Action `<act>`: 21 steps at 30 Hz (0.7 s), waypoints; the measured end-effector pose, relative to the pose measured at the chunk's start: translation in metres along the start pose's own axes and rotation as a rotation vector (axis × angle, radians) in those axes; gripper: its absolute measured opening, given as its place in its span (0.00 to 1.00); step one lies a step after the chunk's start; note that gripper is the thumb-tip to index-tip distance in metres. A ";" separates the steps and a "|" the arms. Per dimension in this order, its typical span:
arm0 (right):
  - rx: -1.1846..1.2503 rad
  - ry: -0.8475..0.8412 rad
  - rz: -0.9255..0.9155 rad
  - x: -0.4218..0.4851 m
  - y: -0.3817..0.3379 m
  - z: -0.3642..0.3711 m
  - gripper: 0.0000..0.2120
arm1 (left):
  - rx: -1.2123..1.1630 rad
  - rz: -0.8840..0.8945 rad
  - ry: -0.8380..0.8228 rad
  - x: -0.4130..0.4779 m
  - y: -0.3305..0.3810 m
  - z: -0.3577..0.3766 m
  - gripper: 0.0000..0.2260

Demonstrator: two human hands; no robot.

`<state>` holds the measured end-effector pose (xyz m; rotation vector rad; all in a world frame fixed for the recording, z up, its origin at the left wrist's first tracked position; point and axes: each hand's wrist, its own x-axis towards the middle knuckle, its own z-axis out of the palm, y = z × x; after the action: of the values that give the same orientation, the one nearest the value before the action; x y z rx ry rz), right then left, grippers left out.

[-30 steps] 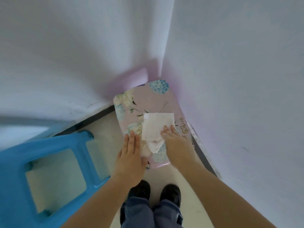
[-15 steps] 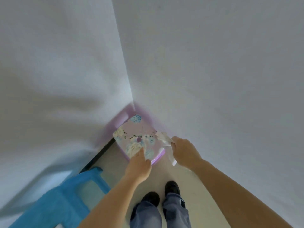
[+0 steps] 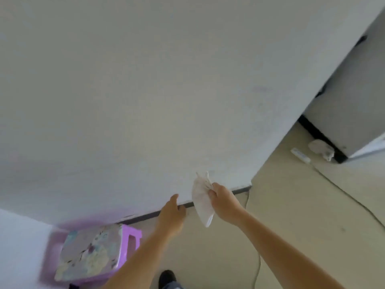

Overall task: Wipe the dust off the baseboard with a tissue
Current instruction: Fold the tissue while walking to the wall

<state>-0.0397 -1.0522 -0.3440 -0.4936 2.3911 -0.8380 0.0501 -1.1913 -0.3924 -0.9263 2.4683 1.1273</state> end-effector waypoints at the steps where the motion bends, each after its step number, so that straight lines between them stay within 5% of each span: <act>1: 0.042 0.053 0.049 -0.018 0.029 -0.024 0.10 | 0.035 0.056 -0.046 -0.006 0.032 0.023 0.23; 13: 0.543 0.734 0.620 -0.258 0.370 -0.255 0.12 | 0.406 0.666 -0.546 -0.133 0.362 0.351 0.21; 21: 0.852 1.001 0.720 -0.315 0.490 -0.354 0.21 | 0.351 0.651 -0.757 -0.158 0.506 0.485 0.17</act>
<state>-0.0850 -0.3727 -0.3157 1.2983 2.2954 -1.8125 -0.1680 -0.5083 -0.3445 0.3920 2.1966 0.9061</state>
